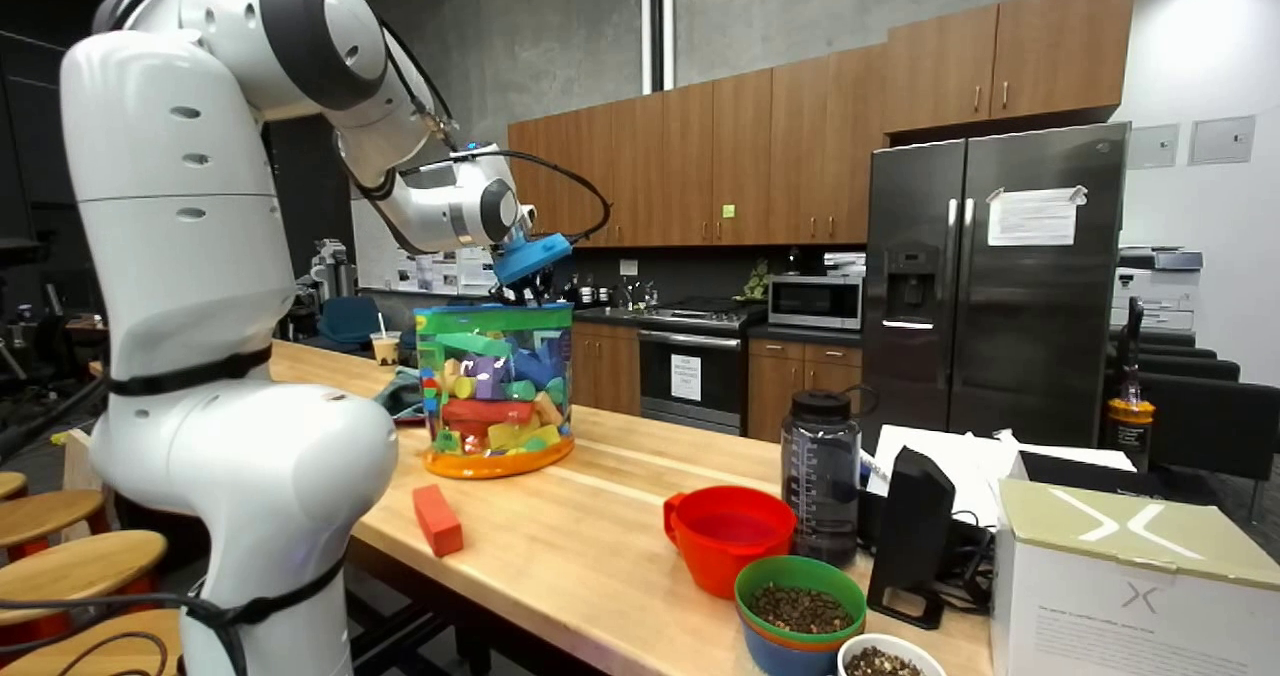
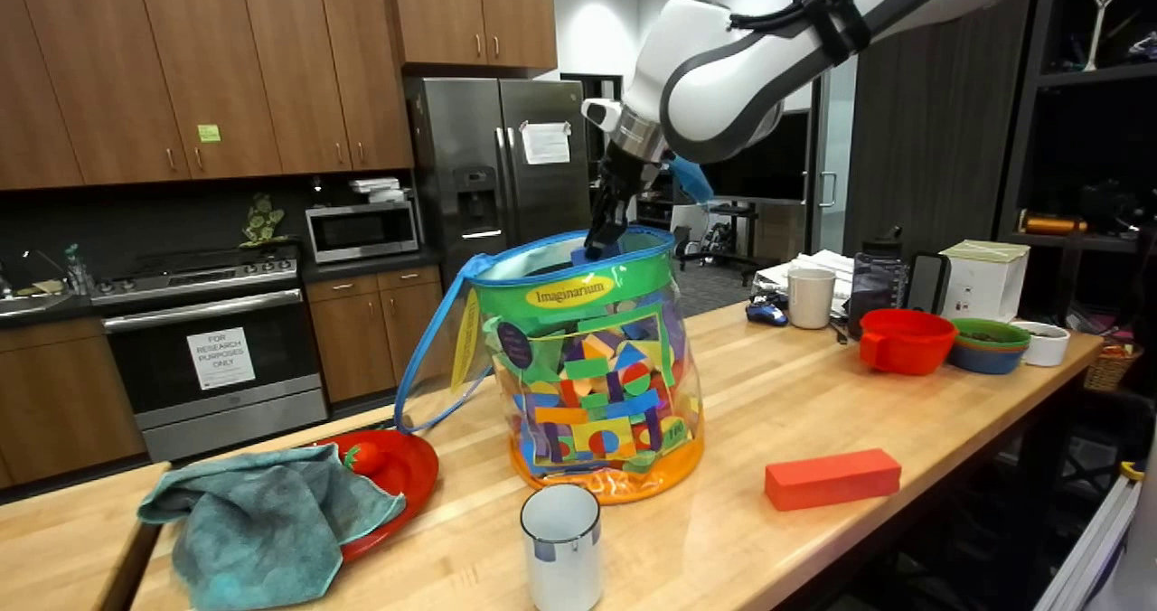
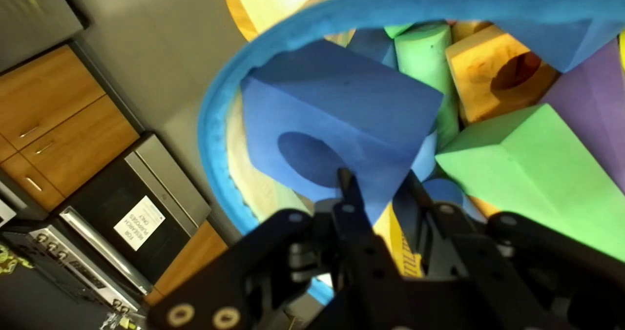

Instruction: Remove the blue block with a hole at the center from the clear bag and put it on the table

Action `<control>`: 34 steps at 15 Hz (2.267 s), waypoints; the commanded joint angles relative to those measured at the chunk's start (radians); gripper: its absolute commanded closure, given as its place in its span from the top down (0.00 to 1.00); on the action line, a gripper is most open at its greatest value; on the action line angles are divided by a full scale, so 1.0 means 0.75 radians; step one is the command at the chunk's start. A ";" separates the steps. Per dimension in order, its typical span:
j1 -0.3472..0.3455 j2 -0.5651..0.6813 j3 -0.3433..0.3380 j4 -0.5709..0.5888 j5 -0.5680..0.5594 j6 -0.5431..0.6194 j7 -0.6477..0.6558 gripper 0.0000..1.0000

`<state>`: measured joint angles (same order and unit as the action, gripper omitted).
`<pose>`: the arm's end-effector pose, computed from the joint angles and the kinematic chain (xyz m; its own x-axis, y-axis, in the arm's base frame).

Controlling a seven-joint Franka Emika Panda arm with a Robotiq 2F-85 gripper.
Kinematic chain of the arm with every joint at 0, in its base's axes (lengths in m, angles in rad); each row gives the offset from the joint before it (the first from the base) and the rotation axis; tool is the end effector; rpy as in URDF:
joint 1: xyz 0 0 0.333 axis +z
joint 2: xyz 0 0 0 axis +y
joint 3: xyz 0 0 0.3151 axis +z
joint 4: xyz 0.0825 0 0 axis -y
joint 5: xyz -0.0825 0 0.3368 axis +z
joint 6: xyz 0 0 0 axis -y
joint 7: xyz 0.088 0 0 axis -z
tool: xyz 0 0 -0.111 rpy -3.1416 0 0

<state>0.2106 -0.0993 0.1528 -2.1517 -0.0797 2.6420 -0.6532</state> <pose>0.4869 0.1899 0.5278 0.3589 0.8498 0.3860 0.7630 -0.5053 0.4031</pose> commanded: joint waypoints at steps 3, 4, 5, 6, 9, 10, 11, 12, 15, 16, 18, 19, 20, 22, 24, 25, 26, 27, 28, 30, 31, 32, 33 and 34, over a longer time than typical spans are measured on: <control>0.008 -0.017 -0.026 0.105 0.181 -0.072 -0.057 0.06; 0.004 -0.016 -0.028 0.124 0.197 -0.079 -0.052 0.06; 0.001 -0.016 -0.030 0.145 0.215 -0.090 -0.048 0.06; -0.003 -0.017 -0.034 0.166 0.225 -0.099 -0.043 0.06; -0.019 -0.017 -0.049 0.230 0.217 -0.135 -0.022 0.06; -0.028 -0.017 -0.056 0.250 0.204 -0.139 -0.014 0.06; -0.038 -0.018 -0.061 0.266 0.188 -0.139 -0.003 0.06; -0.049 -0.019 -0.067 0.283 0.176 -0.140 0.006 0.06; -0.088 -0.028 -0.084 0.313 0.120 -0.137 0.043 0.06; -0.102 -0.038 -0.090 0.310 0.088 -0.143 0.063 0.06; -0.126 -0.067 -0.102 0.285 0.033 -0.157 0.100 0.06; -0.136 -0.090 -0.110 0.259 0.012 -0.169 0.114 0.06; -0.145 -0.107 -0.116 0.244 -0.012 -0.190 0.131 0.06; -0.167 -0.143 -0.129 0.213 -0.071 -0.244 0.169 0.06; -0.187 -0.182 -0.143 0.176 -0.128 -0.283 0.200 0.06; -0.196 -0.201 -0.149 0.158 -0.155 -0.300 0.215 0.06; -0.207 -0.227 -0.156 0.130 -0.184 -0.313 0.230 0.06; -0.214 -0.250 -0.164 0.105 -0.204 -0.336 0.238 0.06; -0.220 -0.274 -0.168 0.074 -0.222 -0.353 0.250 0.06; -0.225 -0.335 -0.182 -0.050 -0.230 -0.344 0.270 0.06; -0.224 -0.364 -0.187 -0.113 -0.229 -0.338 0.280 0.06; -0.224 -0.397 -0.191 -0.188 -0.224 -0.322 0.297 0.06; -0.222 -0.424 -0.195 -0.259 -0.217 -0.317 0.313 0.06; -0.222 -0.445 -0.197 -0.315 -0.216 -0.317 0.329 0.06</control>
<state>0.0458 -0.3417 0.0139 -2.2348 -0.2279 2.3872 -0.4488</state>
